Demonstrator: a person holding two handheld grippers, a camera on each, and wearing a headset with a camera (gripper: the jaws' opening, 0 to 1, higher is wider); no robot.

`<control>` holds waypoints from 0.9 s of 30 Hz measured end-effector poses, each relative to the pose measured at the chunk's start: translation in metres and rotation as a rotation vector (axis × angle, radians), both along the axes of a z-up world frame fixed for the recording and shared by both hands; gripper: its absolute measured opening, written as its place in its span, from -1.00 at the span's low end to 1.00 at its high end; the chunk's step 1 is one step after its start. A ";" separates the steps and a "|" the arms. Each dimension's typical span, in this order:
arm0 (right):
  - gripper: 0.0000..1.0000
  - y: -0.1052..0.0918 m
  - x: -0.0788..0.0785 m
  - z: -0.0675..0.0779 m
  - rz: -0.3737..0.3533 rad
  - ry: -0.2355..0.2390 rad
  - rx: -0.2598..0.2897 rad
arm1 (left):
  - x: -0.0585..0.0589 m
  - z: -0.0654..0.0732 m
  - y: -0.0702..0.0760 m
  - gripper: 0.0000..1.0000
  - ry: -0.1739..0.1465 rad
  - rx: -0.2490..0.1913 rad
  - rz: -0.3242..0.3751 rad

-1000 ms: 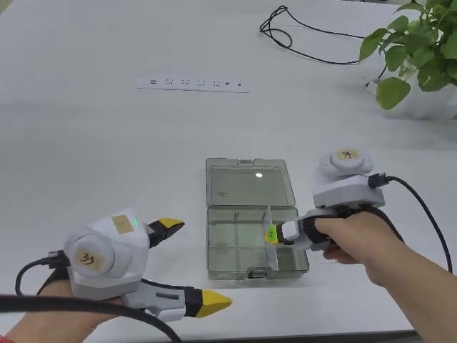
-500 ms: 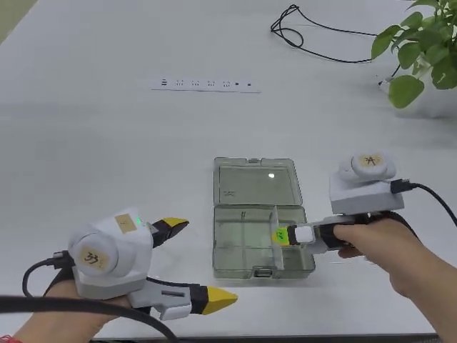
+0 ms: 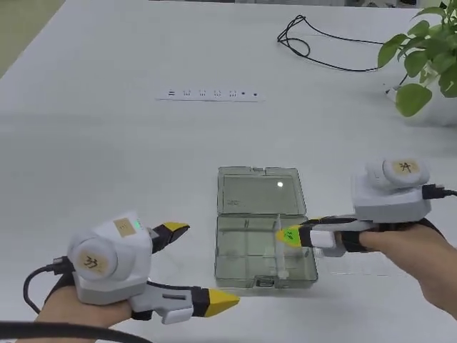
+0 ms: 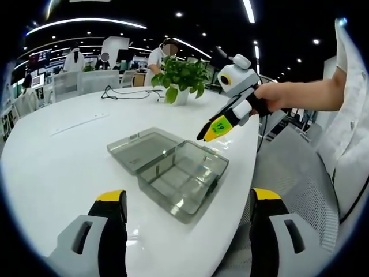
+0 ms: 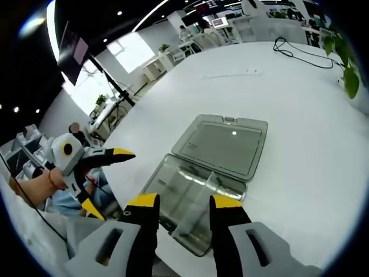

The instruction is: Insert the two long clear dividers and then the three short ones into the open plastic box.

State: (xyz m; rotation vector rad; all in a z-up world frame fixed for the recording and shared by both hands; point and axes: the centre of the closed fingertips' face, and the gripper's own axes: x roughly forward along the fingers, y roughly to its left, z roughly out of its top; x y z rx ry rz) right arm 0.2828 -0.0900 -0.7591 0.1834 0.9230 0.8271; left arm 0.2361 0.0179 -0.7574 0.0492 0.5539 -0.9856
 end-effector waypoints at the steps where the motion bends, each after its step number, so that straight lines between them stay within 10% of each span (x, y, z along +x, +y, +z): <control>1: -0.26 0.000 0.000 0.002 0.008 -0.007 0.004 | 0.000 0.001 0.000 0.79 -0.002 -0.001 0.003; 27: 0.54 -0.038 -0.032 0.031 0.287 -0.300 -0.002 | 0.005 0.011 0.004 0.78 -0.008 0.012 0.053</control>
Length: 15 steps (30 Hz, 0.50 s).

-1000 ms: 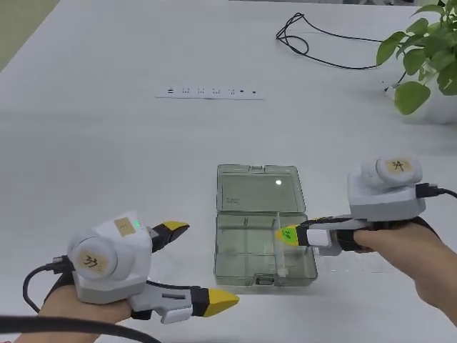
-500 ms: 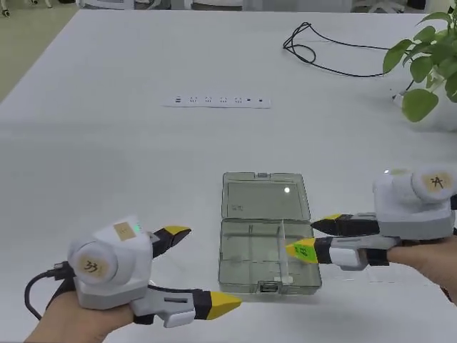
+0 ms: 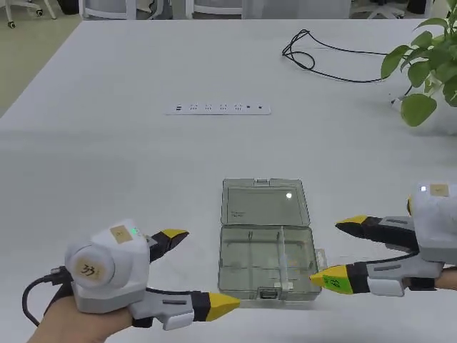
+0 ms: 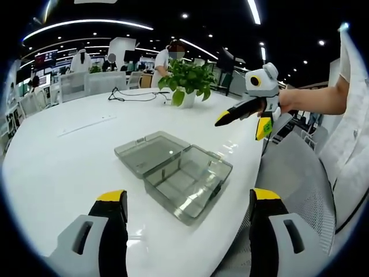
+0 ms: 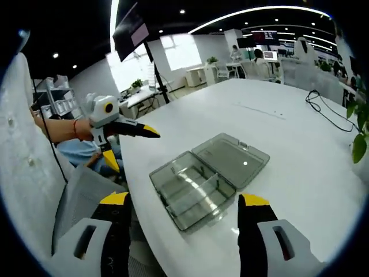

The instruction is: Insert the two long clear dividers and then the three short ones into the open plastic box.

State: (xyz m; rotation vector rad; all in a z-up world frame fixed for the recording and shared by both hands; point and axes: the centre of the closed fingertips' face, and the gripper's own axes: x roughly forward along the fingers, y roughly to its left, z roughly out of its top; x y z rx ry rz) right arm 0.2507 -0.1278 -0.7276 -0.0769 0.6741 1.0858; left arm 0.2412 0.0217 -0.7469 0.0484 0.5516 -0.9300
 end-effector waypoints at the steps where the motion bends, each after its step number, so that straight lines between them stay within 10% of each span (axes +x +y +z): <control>1: 0.56 -0.002 -0.002 0.001 0.005 -0.010 0.001 | 0.000 0.000 0.000 0.77 -0.003 0.003 0.001; 15: 0.79 -0.018 -0.023 0.002 0.060 -0.093 0.011 | 0.006 -0.011 0.019 0.70 0.046 0.069 0.067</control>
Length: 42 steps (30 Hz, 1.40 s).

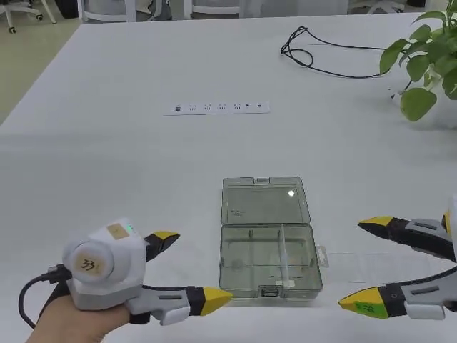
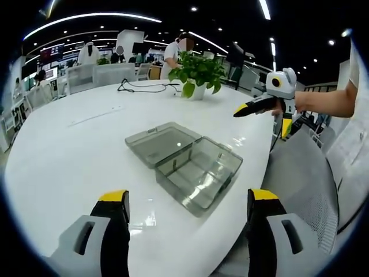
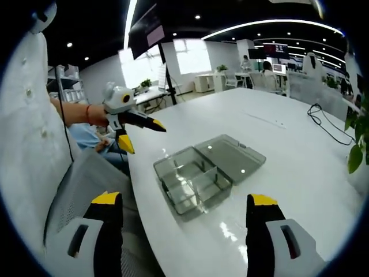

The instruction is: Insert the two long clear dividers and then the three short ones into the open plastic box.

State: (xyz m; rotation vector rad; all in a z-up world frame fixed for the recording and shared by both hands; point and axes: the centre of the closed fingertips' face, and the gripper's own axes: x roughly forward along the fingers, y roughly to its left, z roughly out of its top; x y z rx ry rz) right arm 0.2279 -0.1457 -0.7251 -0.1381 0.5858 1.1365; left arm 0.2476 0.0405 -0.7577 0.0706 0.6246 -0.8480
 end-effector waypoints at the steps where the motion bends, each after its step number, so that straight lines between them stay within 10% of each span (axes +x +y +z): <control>1: 0.78 -0.002 -0.001 -0.001 0.003 -0.003 -0.004 | 0.001 -0.001 0.002 0.68 0.001 0.007 0.007; 27: 0.76 -0.024 -0.006 -0.018 0.010 -0.082 -0.017 | 0.004 -0.070 0.060 0.13 0.239 0.323 0.098; 42: 0.74 -0.026 -0.009 -0.022 0.005 -0.082 -0.003 | 0.001 -0.089 0.065 -0.06 0.295 0.433 0.090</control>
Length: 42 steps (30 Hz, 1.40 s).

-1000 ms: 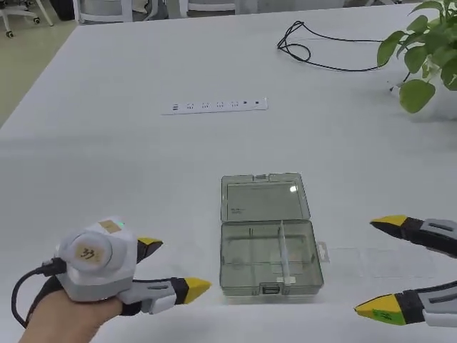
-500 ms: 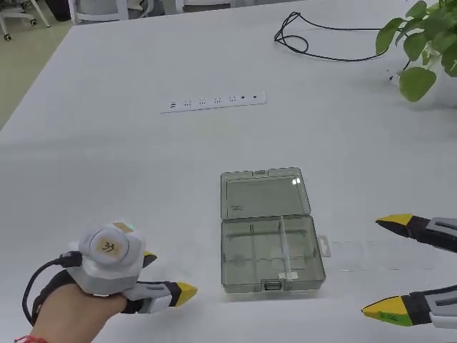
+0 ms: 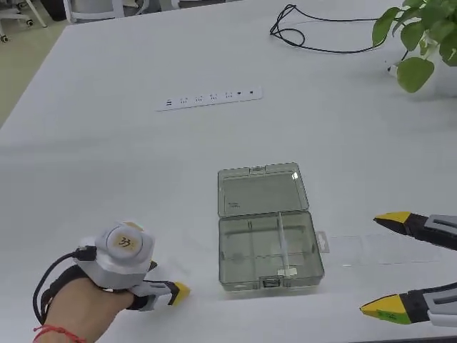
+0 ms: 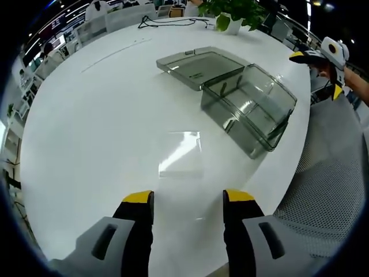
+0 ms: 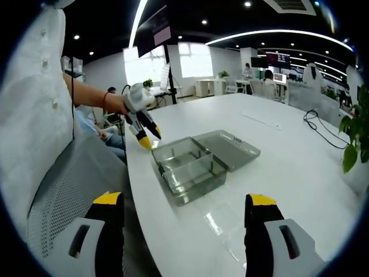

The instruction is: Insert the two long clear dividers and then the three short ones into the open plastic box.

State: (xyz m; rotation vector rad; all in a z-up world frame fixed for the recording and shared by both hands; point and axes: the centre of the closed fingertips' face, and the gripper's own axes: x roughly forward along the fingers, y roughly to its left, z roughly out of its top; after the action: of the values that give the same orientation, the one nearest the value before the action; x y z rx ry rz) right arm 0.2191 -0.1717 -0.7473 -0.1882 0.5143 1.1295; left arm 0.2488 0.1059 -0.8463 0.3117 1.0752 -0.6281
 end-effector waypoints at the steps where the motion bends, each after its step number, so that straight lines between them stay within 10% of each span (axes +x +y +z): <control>1: 0.73 0.000 0.000 0.000 -0.002 0.000 0.002 | -0.001 -0.001 0.001 -0.08 0.009 0.006 0.003; 18: 0.71 0.001 0.000 0.003 -0.020 -0.006 0.023 | 0.004 -0.004 0.007 -0.35 0.020 0.091 0.001; 42: 0.68 0.001 -0.003 -0.001 -0.031 0.004 0.015 | 0.004 -0.004 0.008 -0.38 0.056 0.061 0.014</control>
State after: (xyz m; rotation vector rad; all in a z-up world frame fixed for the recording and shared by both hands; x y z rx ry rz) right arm 0.2163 -0.1706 -0.7485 -0.1647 0.5105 1.1031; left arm 0.2523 0.1134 -0.8506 0.3406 1.1514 -0.5949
